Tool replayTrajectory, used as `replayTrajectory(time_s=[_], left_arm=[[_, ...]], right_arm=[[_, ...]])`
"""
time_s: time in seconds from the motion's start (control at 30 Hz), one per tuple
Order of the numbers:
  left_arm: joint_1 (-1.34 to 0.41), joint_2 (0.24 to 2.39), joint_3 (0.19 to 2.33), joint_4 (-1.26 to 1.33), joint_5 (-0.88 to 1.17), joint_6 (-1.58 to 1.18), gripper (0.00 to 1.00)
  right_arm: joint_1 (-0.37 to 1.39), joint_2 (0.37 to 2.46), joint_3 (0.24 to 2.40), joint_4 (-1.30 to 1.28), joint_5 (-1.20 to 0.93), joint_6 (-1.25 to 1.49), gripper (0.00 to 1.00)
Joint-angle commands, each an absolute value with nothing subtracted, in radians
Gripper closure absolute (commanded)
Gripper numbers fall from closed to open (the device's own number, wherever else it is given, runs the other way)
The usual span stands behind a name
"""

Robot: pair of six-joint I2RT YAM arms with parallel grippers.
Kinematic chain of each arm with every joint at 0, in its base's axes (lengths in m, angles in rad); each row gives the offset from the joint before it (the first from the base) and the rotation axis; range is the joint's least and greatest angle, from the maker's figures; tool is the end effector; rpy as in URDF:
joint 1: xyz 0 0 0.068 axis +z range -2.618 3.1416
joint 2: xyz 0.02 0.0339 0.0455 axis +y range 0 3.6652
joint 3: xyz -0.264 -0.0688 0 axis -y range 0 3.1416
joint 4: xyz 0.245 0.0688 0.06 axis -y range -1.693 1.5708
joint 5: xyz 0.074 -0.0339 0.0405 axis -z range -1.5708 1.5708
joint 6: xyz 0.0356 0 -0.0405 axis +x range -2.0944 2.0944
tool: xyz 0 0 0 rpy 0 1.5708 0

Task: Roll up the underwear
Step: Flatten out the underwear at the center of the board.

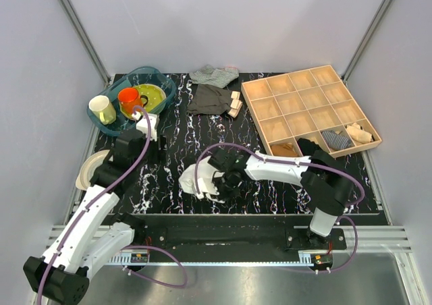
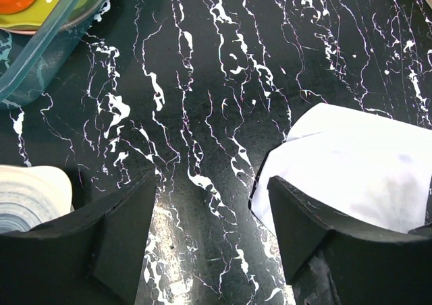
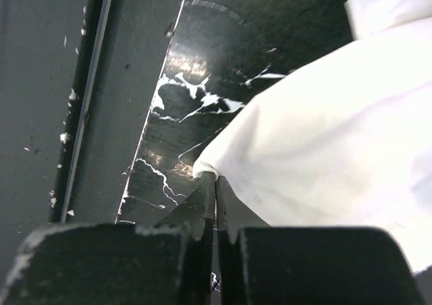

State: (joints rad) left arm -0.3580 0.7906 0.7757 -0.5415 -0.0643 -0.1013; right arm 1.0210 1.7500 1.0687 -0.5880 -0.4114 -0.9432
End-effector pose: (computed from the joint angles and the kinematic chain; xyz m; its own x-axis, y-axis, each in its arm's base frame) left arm 0.1630 -0.0585 0.2996 -0.5223 0.0877 -0.8482 0.2470 0.9676 -0.0521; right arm 0.1586 0.2861 0.1638 0.3898 -0.7838 -0.4835 -0.8992 -0.4373 -0.0161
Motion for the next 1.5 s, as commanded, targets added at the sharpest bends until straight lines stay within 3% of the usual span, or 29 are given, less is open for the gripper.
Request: replayTrajectory(time_s=[0.0, 0.1, 0.27, 0.3, 0.4, 0.43, 0.57, 0.7, 0.83, 1.1, 1.47], left_arm=[[-0.356, 0.758, 0.775, -0.502, -0.104, -0.089, 0.29], [-0.356, 0.747, 0.773, -0.499, -0.112, -0.090, 0.29], [-0.356, 0.742, 0.769, -0.497, -0.101, -0.091, 0.29], [-0.356, 0.741, 0.770, -0.497, -0.085, -0.089, 0.29], [-0.356, 0.752, 0.765, -0.491, -0.043, -0.086, 0.29], [-0.356, 0.761, 0.765, -0.488, -0.026, -0.083, 0.29], [-0.357, 0.807, 0.756, -0.462, 0.118, -0.063, 0.28], [-0.356, 0.891, 0.761, -0.446, 0.297, -0.037, 0.27], [-0.357, 1.023, 0.805, -0.466, 0.298, -0.015, 0.27], [-0.356, 1.118, 0.884, -0.567, 0.187, -0.008, 0.28], [-0.356, 0.893, 0.821, -0.534, 0.008, 0.020, 0.23]], right_arm=[[1.013, 1.732, 1.224, -0.663, -0.469, -0.844, 0.99], [0.901, 1.744, 1.362, -0.661, -0.502, -0.721, 1.00], [0.645, 1.864, 1.517, -0.485, -0.252, -0.522, 0.99], [0.597, 1.903, 1.532, -0.494, -0.227, -0.525, 0.81], [0.554, 1.904, 1.522, -0.497, -0.212, -0.526, 0.55], [0.543, 1.888, 1.511, -0.500, -0.234, -0.529, 0.42], [0.541, 1.806, 1.433, -0.521, -0.342, -0.596, 0.27], [0.541, 1.741, 1.390, -0.652, -0.610, -0.835, 0.25], [0.543, 1.736, 1.324, -0.676, -0.811, -0.954, 0.25], [0.546, 1.851, 1.403, -0.664, -0.756, -1.223, 0.25], [0.610, 2.088, 1.670, -0.741, -0.598, -1.480, 0.29]])
